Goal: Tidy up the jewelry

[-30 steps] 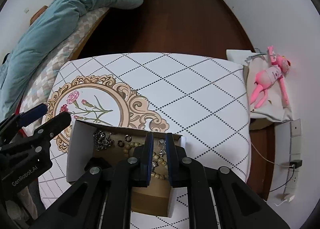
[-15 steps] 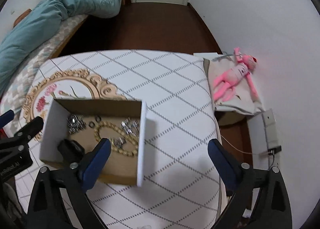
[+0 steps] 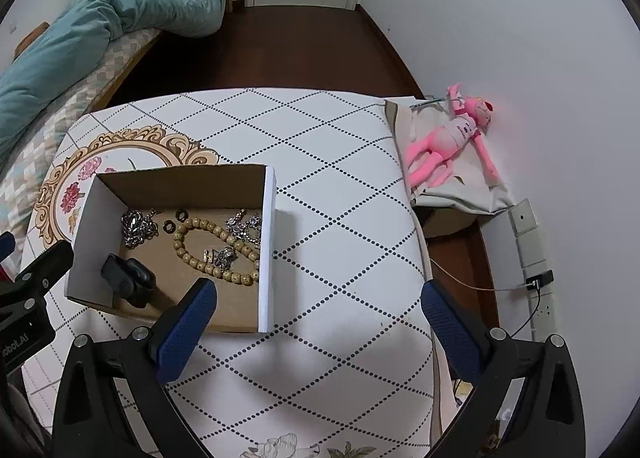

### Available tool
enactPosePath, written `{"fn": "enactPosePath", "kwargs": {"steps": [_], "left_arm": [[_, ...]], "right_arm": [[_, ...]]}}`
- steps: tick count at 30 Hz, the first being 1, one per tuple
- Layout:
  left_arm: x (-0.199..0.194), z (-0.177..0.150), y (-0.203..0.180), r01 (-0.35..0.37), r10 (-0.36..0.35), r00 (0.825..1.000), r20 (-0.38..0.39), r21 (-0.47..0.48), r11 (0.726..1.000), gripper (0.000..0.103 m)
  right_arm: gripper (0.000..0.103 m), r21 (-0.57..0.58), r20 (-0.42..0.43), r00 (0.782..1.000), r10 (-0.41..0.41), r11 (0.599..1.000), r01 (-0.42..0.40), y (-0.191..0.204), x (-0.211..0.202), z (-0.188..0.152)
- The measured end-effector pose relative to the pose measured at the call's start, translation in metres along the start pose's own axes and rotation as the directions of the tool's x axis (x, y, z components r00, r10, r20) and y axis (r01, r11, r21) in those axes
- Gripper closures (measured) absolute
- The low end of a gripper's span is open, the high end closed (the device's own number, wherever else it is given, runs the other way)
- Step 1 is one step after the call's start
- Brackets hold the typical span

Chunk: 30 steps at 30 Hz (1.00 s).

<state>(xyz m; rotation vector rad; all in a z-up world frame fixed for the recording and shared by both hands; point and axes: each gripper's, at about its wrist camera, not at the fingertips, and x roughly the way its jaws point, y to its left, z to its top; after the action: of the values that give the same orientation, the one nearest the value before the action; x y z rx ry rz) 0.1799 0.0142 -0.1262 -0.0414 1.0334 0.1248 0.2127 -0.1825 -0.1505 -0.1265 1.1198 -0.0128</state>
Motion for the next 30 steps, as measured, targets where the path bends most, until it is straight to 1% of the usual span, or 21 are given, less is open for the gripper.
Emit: {"fn": "enactPosePath", "kwargs": {"steps": [5, 12, 20, 30], "left_arm": [[-0.022, -0.004, 0.000, 0.006, -0.006, 1.000, 0.019, 0.001, 1.000, 0.000], [-0.070, -0.015, -0.001, 0.028, -0.028, 0.997, 0.073, 0.005, 1.000, 0.000], [-0.135, -0.022, 0.003, 0.050, -0.051, 0.987, 0.155, 0.004, 0.999, 0.000], [-0.200, -0.031, 0.018, 0.025, -0.024, 0.973, 0.232, -0.002, 1.000, 0.000]], "right_arm": [[0.000, 0.021, 0.029, 1.000, 0.004, 1.000, -0.004, -0.004, -0.021, -0.007], [0.000, 0.050, 0.120, 0.993, -0.011, 0.999, 0.005, -0.012, -0.076, -0.020], [0.000, 0.050, 0.223, 0.975, -0.010, 0.999, -0.002, -0.015, -0.153, -0.037], [0.000, 0.052, 0.329, 0.944, -0.004, 0.999, -0.013, -0.015, -0.234, -0.055]]}}
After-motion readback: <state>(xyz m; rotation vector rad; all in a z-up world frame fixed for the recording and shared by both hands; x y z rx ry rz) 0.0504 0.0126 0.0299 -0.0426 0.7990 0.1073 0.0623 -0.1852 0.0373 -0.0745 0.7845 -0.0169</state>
